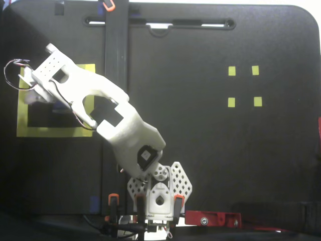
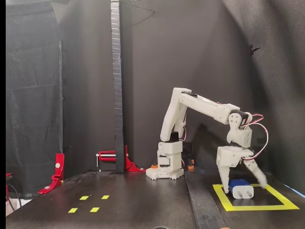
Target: Grasp the block and place it in the designated area.
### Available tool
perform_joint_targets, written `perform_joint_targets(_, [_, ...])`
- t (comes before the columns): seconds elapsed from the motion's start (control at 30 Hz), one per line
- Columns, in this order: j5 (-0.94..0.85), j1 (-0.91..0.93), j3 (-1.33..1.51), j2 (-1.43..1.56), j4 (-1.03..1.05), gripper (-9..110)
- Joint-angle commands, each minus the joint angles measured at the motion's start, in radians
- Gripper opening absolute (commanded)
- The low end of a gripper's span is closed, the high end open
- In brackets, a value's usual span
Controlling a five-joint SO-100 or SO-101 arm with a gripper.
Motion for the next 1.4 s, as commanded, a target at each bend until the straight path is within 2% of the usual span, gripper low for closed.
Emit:
perform_joint_targets(0.0, [-0.011, 0.000, -0.026, 0.041, 0.009, 56])
perform_joint_targets(0.43, [-0.015, 0.018, -0.029, 0.060, 0.011, 56])
perform_joint_targets(1.37, [-0.034, 0.061, -0.044, 0.416, 0.187, 56])
